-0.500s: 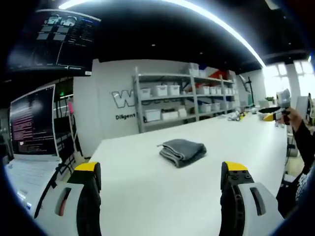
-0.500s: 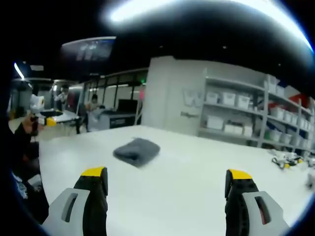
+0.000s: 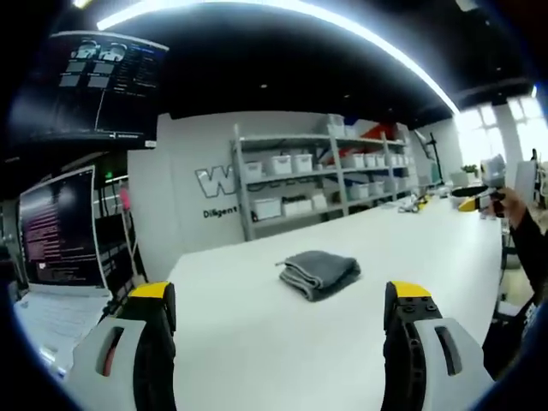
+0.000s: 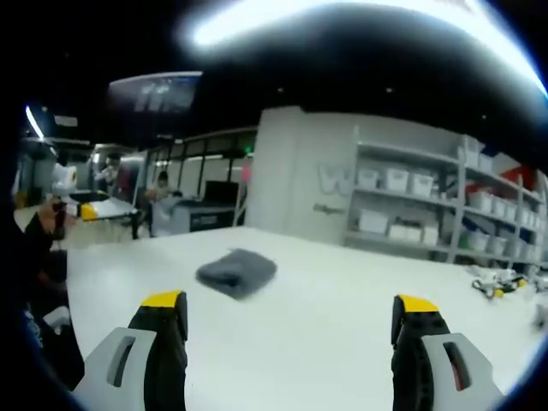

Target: Open the folded towel by lifting each exposed corner and separating the folded layers until the towel lies flat within the target outline without major curled edges

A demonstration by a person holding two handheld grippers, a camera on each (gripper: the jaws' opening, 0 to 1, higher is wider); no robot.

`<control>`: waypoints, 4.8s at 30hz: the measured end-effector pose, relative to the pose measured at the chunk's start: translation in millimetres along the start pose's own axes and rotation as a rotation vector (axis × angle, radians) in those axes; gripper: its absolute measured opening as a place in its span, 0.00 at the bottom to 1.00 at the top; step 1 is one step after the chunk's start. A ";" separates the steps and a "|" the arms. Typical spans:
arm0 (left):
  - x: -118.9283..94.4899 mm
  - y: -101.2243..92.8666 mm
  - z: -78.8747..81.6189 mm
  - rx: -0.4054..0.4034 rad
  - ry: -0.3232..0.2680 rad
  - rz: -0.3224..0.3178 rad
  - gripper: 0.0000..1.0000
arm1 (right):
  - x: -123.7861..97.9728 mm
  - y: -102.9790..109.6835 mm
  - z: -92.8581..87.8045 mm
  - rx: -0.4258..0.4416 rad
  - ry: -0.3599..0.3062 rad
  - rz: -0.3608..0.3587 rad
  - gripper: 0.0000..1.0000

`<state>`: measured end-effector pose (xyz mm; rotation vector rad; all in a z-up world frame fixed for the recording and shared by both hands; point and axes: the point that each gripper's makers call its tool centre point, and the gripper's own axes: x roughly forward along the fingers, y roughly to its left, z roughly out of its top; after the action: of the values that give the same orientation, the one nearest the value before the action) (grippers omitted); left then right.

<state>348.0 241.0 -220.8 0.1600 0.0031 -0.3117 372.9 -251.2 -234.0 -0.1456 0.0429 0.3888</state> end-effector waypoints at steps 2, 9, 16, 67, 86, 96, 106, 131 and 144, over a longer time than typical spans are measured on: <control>1.9 2.8 -0.1 0.005 0.004 -0.001 1.00 | 0.4 -1.4 4.4 -0.011 -0.002 -0.004 1.00; 25.9 0.3 8.9 0.026 0.012 -0.054 1.00 | 21.7 -3.6 24.6 -0.051 -0.005 0.002 1.00; 52.7 -4.4 25.7 0.050 -0.029 -0.090 1.00 | 36.2 -3.9 48.8 -0.075 -0.036 0.011 1.00; 236.9 -10.9 -58.8 -0.023 0.057 -0.201 1.00 | 210.3 5.9 -33.5 -0.031 0.075 0.076 1.00; 252.8 -32.3 -92.5 -0.029 0.087 -0.208 0.97 | 226.3 22.1 -51.7 0.030 0.068 0.116 1.00; 263.0 -48.7 -106.9 0.011 0.125 -0.229 0.94 | 250.7 59.6 -72.3 -0.034 0.082 0.155 1.00; 271.2 -68.7 -130.5 0.036 0.186 -0.217 0.84 | 270.2 92.2 -90.0 -0.033 0.064 0.181 0.90; 275.9 -84.4 -151.1 -0.016 0.244 -0.257 0.57 | 285.5 101.9 -112.2 0.067 0.120 0.253 0.43; 276.5 -93.4 -154.7 -0.079 0.257 -0.292 0.38 | 292.5 112.7 -114.7 0.092 0.150 0.308 0.30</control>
<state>586.0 93.2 -395.8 0.1198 0.2949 -0.5797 598.8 -55.7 -382.8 -0.0763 0.2329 0.6819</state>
